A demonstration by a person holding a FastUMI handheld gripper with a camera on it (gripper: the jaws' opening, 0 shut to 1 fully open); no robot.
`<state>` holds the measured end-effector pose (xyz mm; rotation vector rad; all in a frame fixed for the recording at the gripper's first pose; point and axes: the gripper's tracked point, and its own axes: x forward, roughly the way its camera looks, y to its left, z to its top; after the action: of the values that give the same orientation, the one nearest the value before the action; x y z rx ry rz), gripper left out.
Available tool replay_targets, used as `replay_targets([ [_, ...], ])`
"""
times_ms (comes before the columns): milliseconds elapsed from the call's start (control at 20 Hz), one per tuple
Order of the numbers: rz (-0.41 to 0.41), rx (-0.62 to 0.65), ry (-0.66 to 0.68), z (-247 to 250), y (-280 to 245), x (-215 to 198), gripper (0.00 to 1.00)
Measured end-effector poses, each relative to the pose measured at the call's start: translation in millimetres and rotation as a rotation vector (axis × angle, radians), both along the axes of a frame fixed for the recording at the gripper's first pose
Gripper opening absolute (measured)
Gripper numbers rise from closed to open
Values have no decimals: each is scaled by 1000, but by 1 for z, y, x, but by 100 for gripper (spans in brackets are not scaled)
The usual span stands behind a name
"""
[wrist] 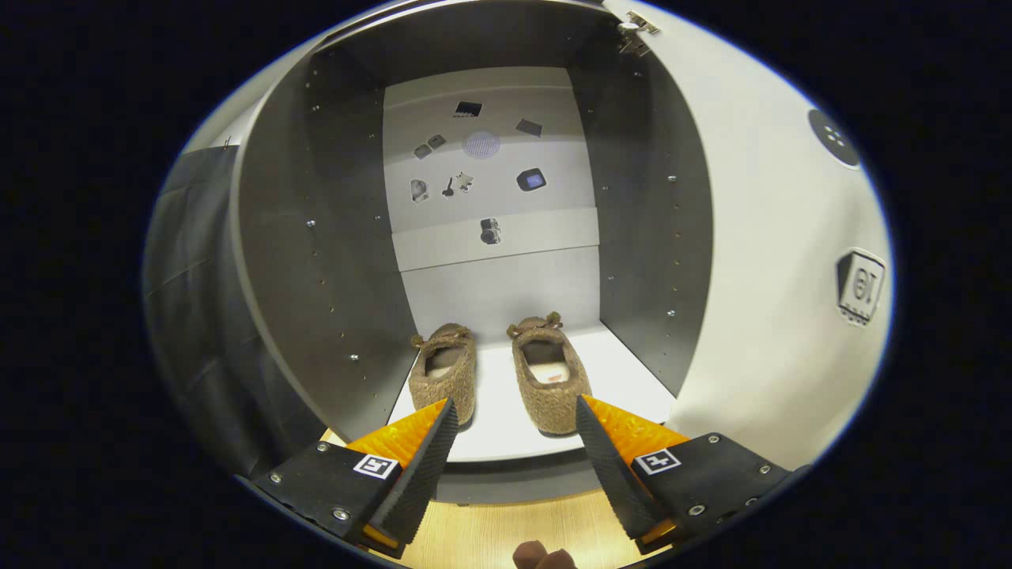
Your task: Open the shoe cabinet door, grab the shoes and put them into the shoe cabinet, then close the shoe cabinet door.
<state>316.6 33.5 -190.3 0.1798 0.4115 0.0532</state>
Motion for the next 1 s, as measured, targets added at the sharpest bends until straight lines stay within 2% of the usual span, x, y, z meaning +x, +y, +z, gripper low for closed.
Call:
replay_targets([
  [300,4,27,-27,17,-12,-68,94],
  [700,128,-26,-118,45,-31,-185,94],
  [850,162,13,-148,48,-52,-234,94],
  [1000,188,35,-141,44,-73,-262,94],
])
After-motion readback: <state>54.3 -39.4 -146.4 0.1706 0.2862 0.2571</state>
